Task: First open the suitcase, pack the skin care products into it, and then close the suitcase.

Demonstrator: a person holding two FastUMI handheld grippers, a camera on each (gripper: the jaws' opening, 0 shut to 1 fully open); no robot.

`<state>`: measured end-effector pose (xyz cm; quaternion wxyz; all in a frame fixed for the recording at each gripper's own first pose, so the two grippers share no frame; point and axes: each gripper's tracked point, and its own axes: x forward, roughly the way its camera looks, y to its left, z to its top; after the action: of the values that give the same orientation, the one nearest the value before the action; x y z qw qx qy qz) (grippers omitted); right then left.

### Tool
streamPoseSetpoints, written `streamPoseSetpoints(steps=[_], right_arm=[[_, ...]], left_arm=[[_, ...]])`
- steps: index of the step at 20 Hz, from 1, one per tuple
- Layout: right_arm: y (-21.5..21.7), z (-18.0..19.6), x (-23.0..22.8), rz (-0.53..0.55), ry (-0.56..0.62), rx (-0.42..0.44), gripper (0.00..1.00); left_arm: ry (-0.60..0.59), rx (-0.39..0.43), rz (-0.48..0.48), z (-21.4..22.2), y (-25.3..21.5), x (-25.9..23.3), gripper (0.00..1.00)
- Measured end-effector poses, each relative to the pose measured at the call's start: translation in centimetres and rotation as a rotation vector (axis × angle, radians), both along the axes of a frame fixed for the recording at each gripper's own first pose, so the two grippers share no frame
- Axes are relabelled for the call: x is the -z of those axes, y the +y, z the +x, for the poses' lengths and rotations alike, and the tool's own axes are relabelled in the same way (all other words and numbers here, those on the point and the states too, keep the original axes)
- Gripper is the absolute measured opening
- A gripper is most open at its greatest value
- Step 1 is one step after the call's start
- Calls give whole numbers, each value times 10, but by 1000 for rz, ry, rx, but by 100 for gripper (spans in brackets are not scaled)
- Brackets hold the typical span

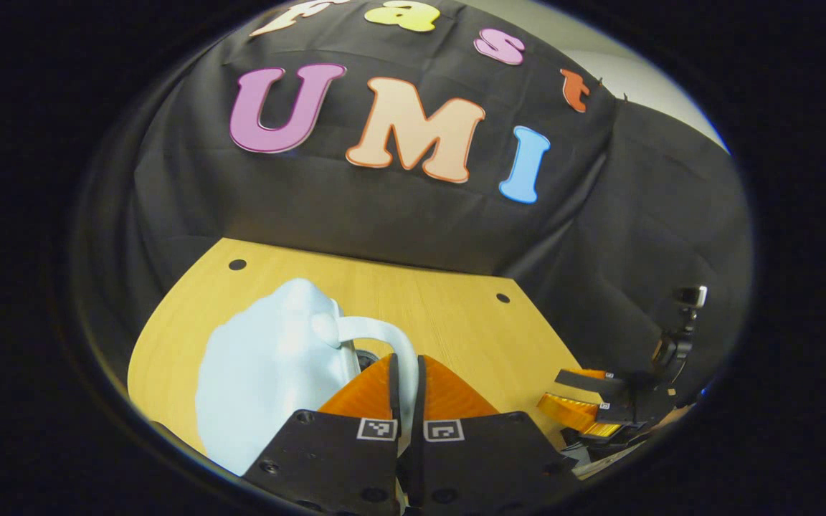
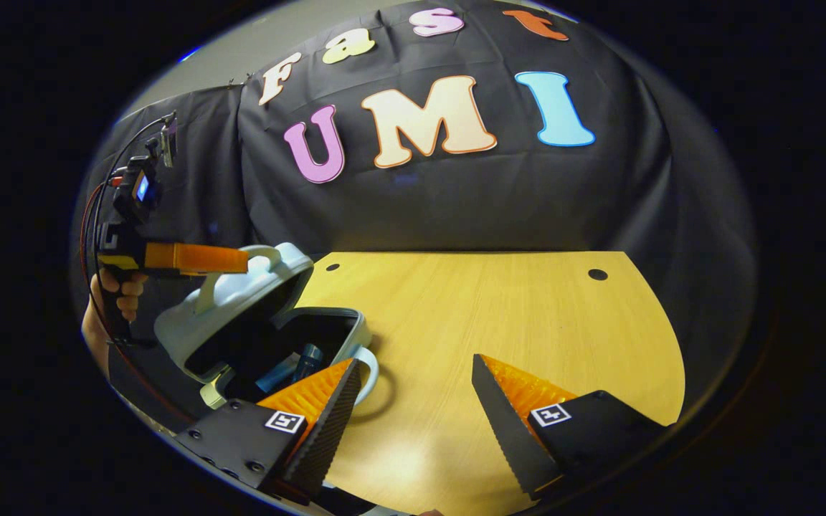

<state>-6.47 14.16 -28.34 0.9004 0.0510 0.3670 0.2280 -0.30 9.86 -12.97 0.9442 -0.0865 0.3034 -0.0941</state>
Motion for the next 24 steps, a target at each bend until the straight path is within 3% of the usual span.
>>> streamPoseSetpoints(steps=[4,6,7,9,10,11,13,15,17,19,21,24], right_arm=[[-28,1,-5,-11,-18,2,98],[-42,4,-9,-7,-21,-1,98],[-48,6,-13,1,-25,1,98],[-58,12,-23,21,-49,3,98],[-62,16,-28,27,-66,3,98],[-64,21,-37,37,-90,2,98],[-65,33,-57,43,-154,5,98],[-63,45,-83,54,-236,23,98],[-59,59,-117,67,-339,53,98],[-55,74,-146,62,-449,100,98],[-50,83,-169,66,-510,145,94],[-42,88,-192,81,-564,202,97]], left_arm=[[45,0,40,-1,-23,29,0],[53,-30,34,3,-34,38,6],[35,-64,43,4,-35,36,14],[-5,-98,38,4,-45,33,45],[-28,-124,39,4,-49,30,47],[-53,-148,40,3,-52,26,63],[-100,-201,68,1,-51,18,85],[-156,-246,88,-3,-49,3,94],[-245,-325,123,-2,-31,-19,91],[-317,-358,165,2,-21,-39,95],[-332,-328,203,5,-18,-48,95],[-367,-298,240,9,-8,-64,95]])
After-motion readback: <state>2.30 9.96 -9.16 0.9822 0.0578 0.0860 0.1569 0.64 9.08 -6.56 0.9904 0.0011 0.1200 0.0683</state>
